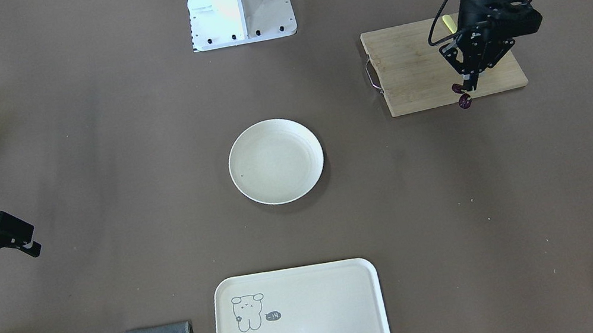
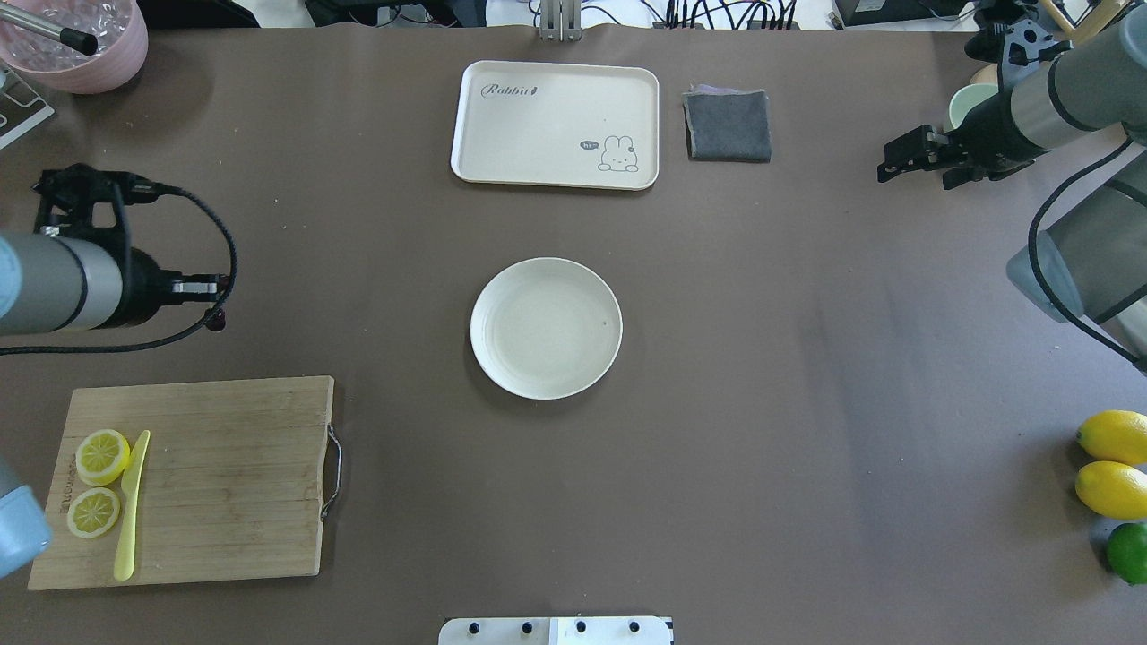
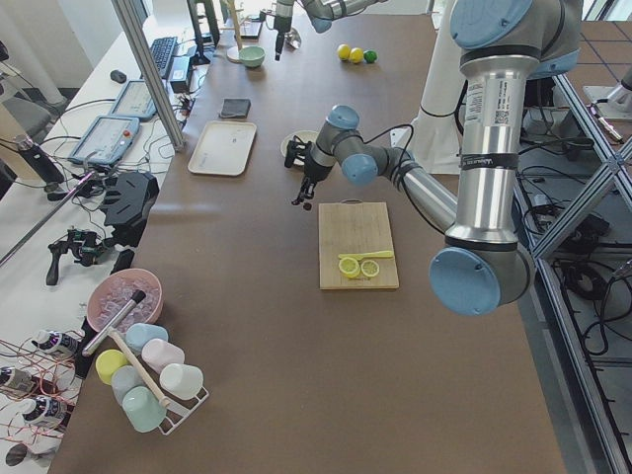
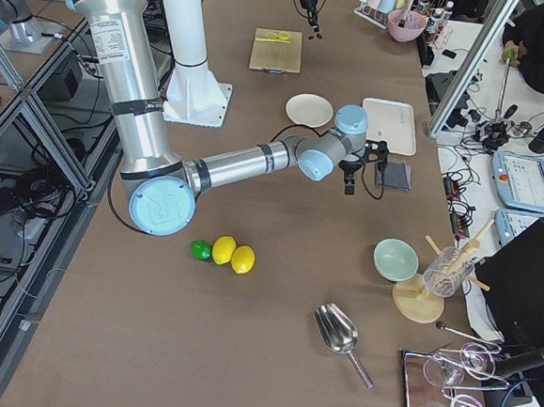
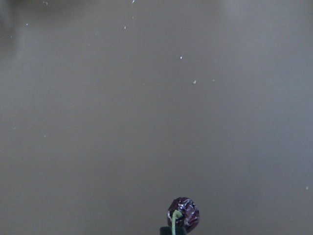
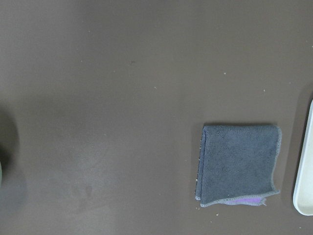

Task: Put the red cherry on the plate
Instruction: 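Lift the cherries with the left gripper and carry them toward the plate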

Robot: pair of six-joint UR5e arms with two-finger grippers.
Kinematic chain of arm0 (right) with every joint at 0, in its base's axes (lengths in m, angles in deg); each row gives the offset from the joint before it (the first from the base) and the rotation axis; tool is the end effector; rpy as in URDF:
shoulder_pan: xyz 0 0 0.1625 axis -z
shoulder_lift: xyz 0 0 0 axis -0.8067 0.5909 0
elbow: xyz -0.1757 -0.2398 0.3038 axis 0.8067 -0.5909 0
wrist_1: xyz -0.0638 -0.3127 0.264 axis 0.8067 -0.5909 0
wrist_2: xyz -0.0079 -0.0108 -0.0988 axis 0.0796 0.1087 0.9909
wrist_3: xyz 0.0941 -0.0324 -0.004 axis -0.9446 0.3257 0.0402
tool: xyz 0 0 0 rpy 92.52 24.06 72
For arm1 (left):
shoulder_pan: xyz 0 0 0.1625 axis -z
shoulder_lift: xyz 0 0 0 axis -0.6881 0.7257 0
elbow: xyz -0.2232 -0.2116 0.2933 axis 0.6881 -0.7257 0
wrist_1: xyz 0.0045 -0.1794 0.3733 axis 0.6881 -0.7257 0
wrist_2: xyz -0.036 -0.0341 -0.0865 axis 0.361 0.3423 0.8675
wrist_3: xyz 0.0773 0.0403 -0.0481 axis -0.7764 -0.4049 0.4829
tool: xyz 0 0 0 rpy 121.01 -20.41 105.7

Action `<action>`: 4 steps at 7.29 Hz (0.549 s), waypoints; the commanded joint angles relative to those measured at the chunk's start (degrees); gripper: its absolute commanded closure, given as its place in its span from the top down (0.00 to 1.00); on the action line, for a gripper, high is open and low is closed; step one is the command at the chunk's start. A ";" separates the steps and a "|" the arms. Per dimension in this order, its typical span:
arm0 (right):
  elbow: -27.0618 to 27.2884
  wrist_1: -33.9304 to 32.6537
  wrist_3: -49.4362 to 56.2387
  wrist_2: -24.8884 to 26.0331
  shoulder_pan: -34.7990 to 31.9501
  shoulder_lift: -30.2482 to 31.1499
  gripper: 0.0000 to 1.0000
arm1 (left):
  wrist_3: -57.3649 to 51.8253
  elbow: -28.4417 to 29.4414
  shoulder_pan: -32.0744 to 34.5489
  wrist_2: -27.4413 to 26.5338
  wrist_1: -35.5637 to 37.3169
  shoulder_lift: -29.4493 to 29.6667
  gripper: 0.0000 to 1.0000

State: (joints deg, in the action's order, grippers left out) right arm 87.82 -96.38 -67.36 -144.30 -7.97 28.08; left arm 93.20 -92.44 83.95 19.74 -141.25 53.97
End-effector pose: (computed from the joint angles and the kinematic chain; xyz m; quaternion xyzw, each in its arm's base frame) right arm -0.2288 -0.5809 0.4375 0.0982 -0.4593 0.0495 0.8815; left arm 0.3030 -0.4204 0.3327 0.1881 0.3585 -0.0780 0.9111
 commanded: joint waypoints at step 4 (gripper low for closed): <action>-0.69 -0.16 0.06 0.04 -0.04 0.04 1.00 | 8.69 17.11 -8.98 -7.65 16.23 32.61 0.00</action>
State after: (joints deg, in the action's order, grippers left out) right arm 87.33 -96.43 -67.31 -144.33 -7.94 28.11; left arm 99.60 -80.31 78.74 15.64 -125.12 81.39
